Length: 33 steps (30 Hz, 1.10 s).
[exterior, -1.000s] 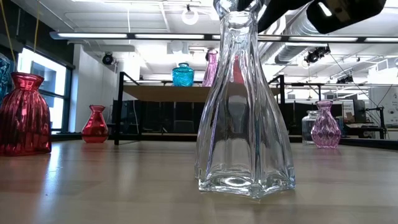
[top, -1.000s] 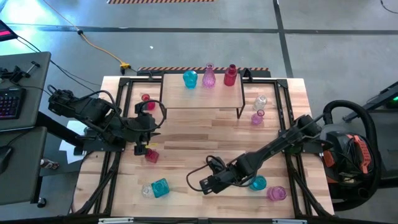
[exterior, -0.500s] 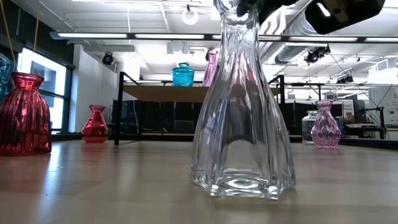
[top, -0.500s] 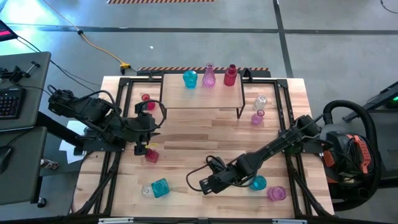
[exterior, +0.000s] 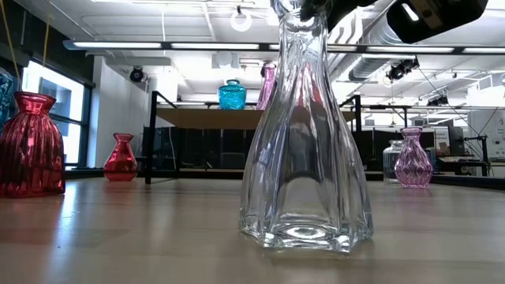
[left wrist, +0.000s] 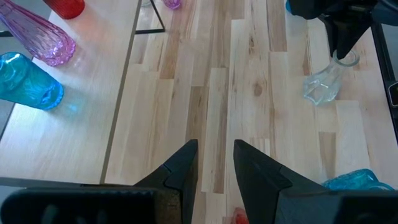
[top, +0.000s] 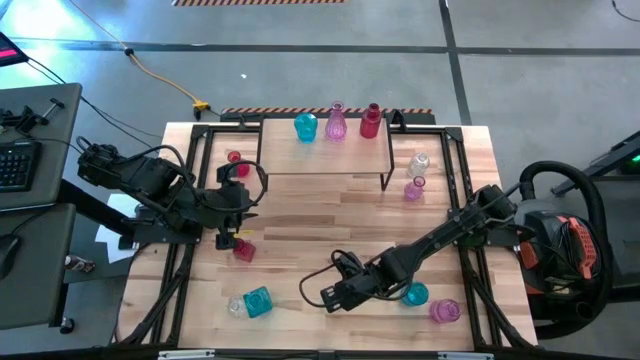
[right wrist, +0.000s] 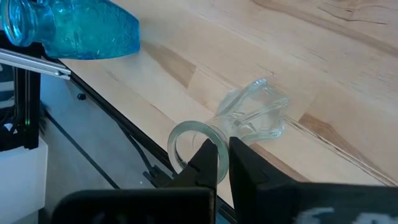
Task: Sort vases onto shelf
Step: Put the bottom right transparent flower vase on the shelf
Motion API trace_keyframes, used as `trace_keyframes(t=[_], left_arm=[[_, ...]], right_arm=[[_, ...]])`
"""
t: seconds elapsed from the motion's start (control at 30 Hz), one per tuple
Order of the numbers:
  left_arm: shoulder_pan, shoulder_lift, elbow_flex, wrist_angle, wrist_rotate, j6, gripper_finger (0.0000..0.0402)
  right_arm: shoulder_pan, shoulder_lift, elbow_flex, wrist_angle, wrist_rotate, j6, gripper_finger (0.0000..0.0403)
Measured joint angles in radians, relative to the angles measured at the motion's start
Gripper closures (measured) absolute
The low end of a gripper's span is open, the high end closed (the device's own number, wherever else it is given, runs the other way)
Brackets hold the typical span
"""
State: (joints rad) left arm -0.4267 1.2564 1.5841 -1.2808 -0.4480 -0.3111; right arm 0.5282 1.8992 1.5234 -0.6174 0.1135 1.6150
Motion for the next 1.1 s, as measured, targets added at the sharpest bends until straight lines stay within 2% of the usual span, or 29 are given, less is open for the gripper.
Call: trace_keyframes(t=[0.23, 0.7, 1.1], left_arm=[[0.0, 0.0, 0.0, 0.0, 0.0, 0.0, 0.031], [0.008, 0.008, 0.0, 0.0, 0.0, 0.0, 0.0305], [0.008, 0.014, 0.0, 0.0, 0.0, 0.0, 0.0295]], right_arm=[[0.0, -0.004, 0.008, -0.015, -0.001, -0.006, 0.0402], [-0.006, -0.008, 0.191, -0.169, 0.079, -0.107, 0.0403], [-0.007, -0.009, 0.25, -0.247, 0.122, -0.135, 0.0403]])
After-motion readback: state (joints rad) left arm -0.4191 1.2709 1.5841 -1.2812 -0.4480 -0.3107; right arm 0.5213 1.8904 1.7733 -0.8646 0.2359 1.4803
